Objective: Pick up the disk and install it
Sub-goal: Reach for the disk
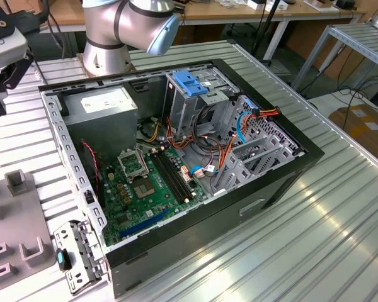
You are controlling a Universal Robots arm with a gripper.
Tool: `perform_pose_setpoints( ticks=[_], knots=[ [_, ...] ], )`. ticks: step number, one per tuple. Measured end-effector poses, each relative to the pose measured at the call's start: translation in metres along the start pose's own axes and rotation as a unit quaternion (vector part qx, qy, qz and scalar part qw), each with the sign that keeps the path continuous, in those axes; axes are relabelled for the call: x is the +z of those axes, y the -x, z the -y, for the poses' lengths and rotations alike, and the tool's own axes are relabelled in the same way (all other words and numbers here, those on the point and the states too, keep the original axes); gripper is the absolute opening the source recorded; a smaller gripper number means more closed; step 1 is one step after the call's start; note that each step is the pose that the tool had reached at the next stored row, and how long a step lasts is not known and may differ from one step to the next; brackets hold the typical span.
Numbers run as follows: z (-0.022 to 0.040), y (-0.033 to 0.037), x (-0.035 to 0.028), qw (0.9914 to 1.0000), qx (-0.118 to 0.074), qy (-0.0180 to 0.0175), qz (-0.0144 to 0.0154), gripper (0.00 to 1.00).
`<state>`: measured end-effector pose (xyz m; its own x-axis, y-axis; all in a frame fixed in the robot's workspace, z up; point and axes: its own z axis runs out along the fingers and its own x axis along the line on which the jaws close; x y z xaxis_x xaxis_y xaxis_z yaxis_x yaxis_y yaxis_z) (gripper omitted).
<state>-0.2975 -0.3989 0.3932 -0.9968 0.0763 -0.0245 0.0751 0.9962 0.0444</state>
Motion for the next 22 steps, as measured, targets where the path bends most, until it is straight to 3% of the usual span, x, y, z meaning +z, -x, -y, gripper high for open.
perform_pose_setpoints(
  ticks=[22],
  knots=[
    [0.0018, -0.0239, -0.0006, 1.00000, 0.000, 0.0000, 0.0000, 0.11]
  ],
)
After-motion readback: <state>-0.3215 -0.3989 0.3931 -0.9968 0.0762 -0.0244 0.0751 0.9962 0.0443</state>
